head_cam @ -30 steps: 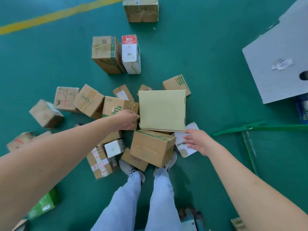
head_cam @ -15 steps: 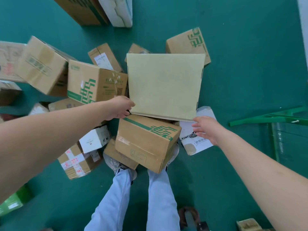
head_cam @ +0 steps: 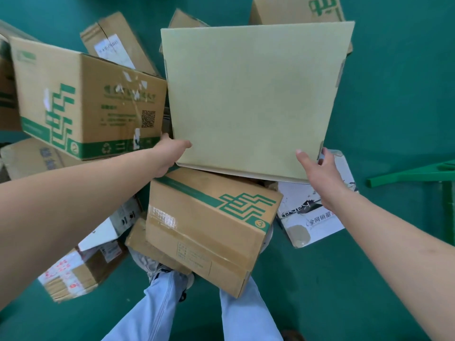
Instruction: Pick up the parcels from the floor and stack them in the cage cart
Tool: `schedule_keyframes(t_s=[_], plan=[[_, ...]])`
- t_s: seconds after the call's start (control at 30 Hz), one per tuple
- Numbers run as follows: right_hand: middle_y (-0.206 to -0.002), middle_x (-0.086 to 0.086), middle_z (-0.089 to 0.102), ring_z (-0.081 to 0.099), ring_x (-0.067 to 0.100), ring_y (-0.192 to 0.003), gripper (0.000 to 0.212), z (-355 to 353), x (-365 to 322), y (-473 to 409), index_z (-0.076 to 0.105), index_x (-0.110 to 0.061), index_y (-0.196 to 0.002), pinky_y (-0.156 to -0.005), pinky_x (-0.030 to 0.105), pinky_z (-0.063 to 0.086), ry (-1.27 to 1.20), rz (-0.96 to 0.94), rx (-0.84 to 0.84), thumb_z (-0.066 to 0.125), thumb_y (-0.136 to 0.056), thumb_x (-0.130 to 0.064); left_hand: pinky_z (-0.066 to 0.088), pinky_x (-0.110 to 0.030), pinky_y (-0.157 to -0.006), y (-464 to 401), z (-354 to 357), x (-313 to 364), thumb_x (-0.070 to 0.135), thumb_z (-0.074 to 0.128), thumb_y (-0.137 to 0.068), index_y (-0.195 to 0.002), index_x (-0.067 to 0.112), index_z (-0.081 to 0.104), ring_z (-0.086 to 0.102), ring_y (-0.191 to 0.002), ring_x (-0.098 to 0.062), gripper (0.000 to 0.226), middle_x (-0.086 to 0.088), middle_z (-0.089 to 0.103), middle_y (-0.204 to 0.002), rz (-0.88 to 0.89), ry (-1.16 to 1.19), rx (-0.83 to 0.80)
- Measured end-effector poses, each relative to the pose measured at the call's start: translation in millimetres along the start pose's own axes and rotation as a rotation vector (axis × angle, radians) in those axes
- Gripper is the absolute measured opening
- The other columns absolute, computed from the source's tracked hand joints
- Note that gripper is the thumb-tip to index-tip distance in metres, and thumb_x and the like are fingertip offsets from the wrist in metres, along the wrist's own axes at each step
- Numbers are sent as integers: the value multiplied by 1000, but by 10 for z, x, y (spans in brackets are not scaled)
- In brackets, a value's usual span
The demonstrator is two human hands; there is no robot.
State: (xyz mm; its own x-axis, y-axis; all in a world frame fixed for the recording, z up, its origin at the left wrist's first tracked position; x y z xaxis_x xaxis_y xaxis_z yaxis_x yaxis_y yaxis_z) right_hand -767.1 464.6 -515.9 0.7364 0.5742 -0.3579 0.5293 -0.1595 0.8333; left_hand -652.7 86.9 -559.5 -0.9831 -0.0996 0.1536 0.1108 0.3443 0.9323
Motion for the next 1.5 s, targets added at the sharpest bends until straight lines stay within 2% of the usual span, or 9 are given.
schedule_keyframes(t_s=[0.17, 0.37, 0.53, 0.63, 0.8, 1.0, 1.1, 1.3, 1.5], plan=[[-162, -9, 36, 37, 20, -147, 93, 43, 64, -151, 18, -30, -163, -115, 45, 29, -39, -4, 11, 62, -90, -68, 46, -44, -110, -286, 57, -121, 23, 63, -99, -147, 21, 47, 51, -130, -26, 51, -1, 54, -146, -13, 42, -48], [-140, -14, 44, 38, 7, -131, 79, -3, -62, 69, 35, -22, -156, -112, 37, 27, -117, -44, 29, 57, -94, -67, 49, -43, -107, -196, -74, -87, 27, 66, -95, -143, 25, 50, 59, -121, -26, 51, 0, 61, -136, 31, 85, -119], [-161, -6, 37, 36, 20, -148, 119, -316, -253, 568, 27, -17, -160, -123, 44, 26, -202, -26, 101, 65, -72, -87, 55, -48, -99, 424, -379, 81, 37, 69, -88, -144, 31, 50, 68, -112, -26, 60, 2, 67, -130, 149, 19, -162], [-152, -1, 52, 50, 27, -139, 140, -651, -422, 1024, 44, -14, -152, -120, 51, 35, -216, 55, 117, 68, -45, -100, 59, -48, -90, 1164, -673, 327, 37, 67, -94, -141, 38, 52, 67, -111, -24, 50, 7, 67, -127, 208, -37, -196], [-128, -1, 70, 67, 29, -116, 137, -1195, -678, 1872, 60, -17, -136, -106, 49, 52, -222, 119, 92, 72, -27, -100, 35, -41, -116, 2420, -1198, 644, 36, 62, -100, -150, 32, 46, 46, -132, -16, 52, 13, 50, -140, 354, -191, -197], [-109, 2, 78, 73, 25, -103, 76, -1333, -1355, 3469, 68, -18, -115, -101, 46, 56, -236, 87, -46, 76, -69, -78, 59, -42, -80, 4145, -2150, 549, 25, 55, -106, -131, 41, 50, 66, -107, -20, 31, 11, 63, -119, 271, 123, -273], [-95, 1, 80, 74, 23, -91, 56, -1235, -1677, 4246, 70, -17, -110, -93, 41, 58, -227, 59, -162, 70, -84, -67, 58, -49, -92, 4850, -2767, 374, 23, 53, -106, -141, 35, 50, 63, -110, -24, 36, 2, 60, -126, 285, 247, -232], [-102, 3, 79, 75, 18, -85, 50, -800, -2398, 5589, 67, -14, -118, -71, 32, 61, -182, -57, -376, 64, -93, -57, 62, -47, -85, 5947, -4114, -261, 26, 61, -101, -143, 27, 49, 60, -118, -30, 44, -7, 57, -134, 288, 577, -39], [-120, 2, 76, 72, 20, -107, 56, -257, -3040, 6507, 62, -16, -134, -89, 35, 57, -31, -201, -565, 61, -95, -56, 63, -36, -71, 6782, -4845, -1086, 35, 70, -95, -133, 18, 52, 66, -95, -25, 45, -9, 61, -114, 275, 829, 37]])
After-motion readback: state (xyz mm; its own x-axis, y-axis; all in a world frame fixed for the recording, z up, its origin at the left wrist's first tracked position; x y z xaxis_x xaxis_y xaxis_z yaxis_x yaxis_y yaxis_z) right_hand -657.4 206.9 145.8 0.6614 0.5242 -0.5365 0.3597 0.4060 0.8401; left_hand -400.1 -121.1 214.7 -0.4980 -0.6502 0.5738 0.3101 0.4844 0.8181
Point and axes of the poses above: each hand's wrist, its own y-axis away from the middle knuckle, its own z-axis out of the palm, x = y × z, the point moved 7 cm from there along -y, towards the middle knuckle
